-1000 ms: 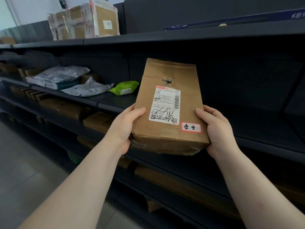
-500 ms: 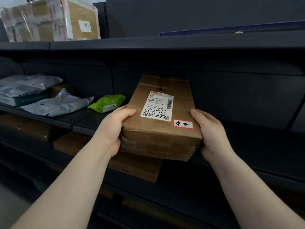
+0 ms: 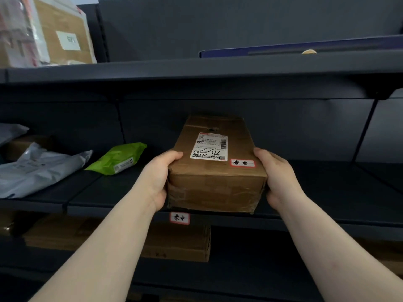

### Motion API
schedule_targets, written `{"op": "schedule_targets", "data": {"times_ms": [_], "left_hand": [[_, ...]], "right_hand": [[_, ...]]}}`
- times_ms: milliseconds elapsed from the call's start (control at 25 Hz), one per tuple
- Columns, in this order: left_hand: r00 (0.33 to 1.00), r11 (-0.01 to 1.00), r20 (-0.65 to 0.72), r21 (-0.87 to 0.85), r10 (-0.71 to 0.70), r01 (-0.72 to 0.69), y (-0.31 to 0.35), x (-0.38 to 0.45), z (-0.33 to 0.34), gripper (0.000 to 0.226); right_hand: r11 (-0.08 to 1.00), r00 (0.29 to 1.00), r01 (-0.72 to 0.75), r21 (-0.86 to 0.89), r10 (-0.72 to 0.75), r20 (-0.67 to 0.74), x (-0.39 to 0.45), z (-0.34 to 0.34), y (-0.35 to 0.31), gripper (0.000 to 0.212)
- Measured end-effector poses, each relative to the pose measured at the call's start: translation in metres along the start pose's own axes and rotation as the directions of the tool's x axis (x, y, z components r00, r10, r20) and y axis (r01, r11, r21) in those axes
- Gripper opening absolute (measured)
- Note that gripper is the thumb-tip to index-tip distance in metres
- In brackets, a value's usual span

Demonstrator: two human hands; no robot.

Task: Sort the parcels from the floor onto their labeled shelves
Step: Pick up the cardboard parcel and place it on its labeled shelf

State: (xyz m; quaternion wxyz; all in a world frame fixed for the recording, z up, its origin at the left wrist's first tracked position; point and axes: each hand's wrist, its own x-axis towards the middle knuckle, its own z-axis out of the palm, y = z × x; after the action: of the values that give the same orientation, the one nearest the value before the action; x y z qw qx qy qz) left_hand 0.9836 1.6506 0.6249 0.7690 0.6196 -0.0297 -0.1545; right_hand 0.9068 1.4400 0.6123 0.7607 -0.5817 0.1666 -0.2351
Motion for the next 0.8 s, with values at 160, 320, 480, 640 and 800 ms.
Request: {"op": "schedule_targets", "data": {"times_ms": [160,320,480,640,800], "left_hand": [[0.996,1.0,0.08,0.01,-0.03,0.029,-0.002,0.019,-0.001,0.028],[0.993,0.999,0.11,0.013,-0.045,0.044,-0.008,0.029,0.0,0.024],[0.992,0.998,0.119,0.056,-0.046,0.039,-0.017,0.032,-0.002,0.02],[0.991,0.994,0.109,0.094,-0.072,0.062,-0.021,0.033,-0.003,0.021],[0.993,0.991,0.089,0.118,-0.079,0.068,-0.021,0.035,-0.002,0.016]], "right_hand": [[1.0,0.997,-0.012,0.005,0.012,-0.071,0.006,0.003,0.006,0.028],[0.999,0.992,-0.013,-0.039,0.008,-0.125,0.011,0.003,0.013,0.029],[0.998,0.987,-0.038,-0.054,0.03,-0.156,0.012,0.001,0.022,0.028],[0.998,0.985,-0.061,-0.019,0.057,-0.165,0.012,0.0,0.027,0.023],[0.995,0.982,-0.085,-0.048,0.076,-0.174,0.013,0.002,0.024,0.016]]}}
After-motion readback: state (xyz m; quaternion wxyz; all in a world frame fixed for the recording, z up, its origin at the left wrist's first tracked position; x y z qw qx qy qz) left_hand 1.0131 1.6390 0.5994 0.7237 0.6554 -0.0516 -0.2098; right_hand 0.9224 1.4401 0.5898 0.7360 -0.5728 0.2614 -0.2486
